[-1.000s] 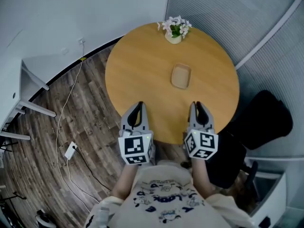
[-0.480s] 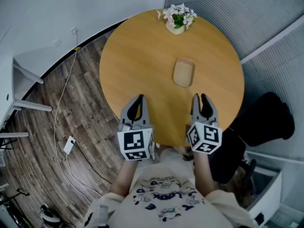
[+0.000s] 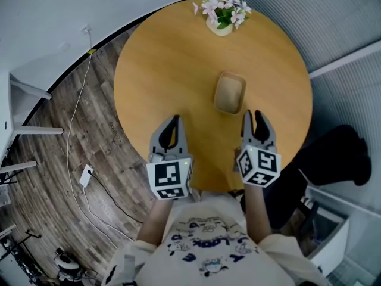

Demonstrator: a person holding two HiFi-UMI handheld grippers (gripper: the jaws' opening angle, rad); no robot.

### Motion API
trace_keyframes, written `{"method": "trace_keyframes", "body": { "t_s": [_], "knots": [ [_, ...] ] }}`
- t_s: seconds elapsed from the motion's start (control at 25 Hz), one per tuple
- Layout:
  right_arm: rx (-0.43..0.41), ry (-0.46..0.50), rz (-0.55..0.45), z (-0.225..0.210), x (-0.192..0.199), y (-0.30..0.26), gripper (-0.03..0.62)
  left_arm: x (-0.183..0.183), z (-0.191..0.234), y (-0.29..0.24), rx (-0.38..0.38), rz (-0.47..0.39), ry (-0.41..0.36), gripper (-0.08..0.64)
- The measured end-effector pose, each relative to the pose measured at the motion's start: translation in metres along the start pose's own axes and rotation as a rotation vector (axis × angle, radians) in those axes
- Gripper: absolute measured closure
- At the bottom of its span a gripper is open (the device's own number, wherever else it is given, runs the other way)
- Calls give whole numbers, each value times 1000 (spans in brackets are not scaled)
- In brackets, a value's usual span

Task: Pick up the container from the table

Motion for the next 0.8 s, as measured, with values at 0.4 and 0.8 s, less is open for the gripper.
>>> {"method": "trace_keyframes", "body": {
  "t_s": [0.4, 0.8],
  "knots": [
    [14, -12, 135, -24, 38, -47, 509, 32, 0, -43, -25, 114, 14, 558],
    [47, -49, 266, -42, 83, -89, 509, 63, -4, -82, -39, 201, 29, 558]
  ]
}}
Point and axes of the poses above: the fingertips, and each gripper's own axes: y backward along the fingers, z to its left, x out of its underside, the point moved 7 cm from there along y, backward along the fingers, and after that the axes turned 6 degrees about -z, right-handed, at the moved point
